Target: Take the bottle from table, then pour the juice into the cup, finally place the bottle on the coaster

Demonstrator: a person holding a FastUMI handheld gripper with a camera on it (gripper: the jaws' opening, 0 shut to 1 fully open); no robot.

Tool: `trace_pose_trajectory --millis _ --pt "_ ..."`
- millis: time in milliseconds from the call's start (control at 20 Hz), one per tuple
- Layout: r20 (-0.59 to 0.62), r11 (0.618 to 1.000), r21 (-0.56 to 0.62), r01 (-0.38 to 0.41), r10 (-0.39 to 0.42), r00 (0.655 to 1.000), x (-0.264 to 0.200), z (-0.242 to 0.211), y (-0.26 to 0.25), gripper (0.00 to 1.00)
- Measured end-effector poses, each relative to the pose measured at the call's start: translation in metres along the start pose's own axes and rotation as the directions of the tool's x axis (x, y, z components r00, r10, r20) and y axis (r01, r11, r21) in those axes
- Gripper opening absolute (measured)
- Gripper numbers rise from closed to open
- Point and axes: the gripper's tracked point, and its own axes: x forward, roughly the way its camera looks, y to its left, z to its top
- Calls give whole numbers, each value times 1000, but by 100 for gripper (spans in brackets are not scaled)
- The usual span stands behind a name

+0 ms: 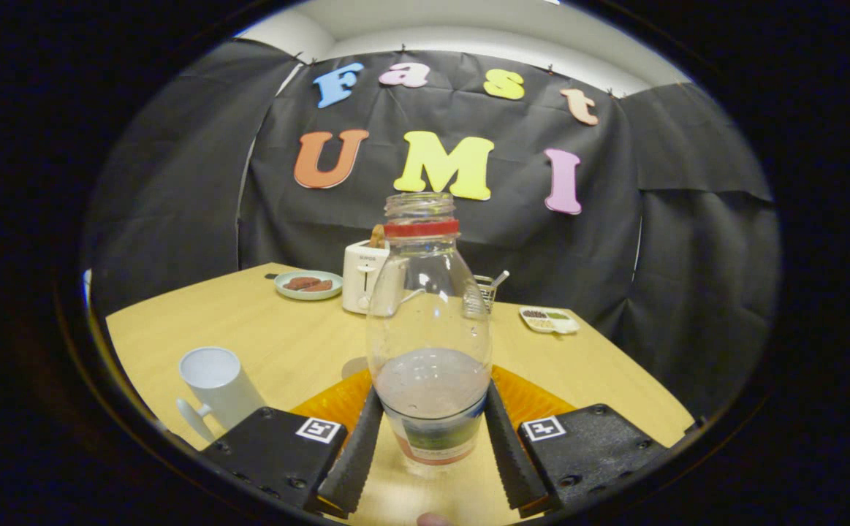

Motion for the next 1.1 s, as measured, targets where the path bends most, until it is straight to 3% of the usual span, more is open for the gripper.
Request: trace_pose_trajectory --millis 200,400,650,1100 --pt "50 972 -229 52 -41 998 7 20 3 76" --pt "129 867 -483 120 -65 989 15 28 17 75" --pt "173 759 -637 134 -29 985 25 23 47 75" --pt "220 446 -874 191 12 976 33 7 61 75"
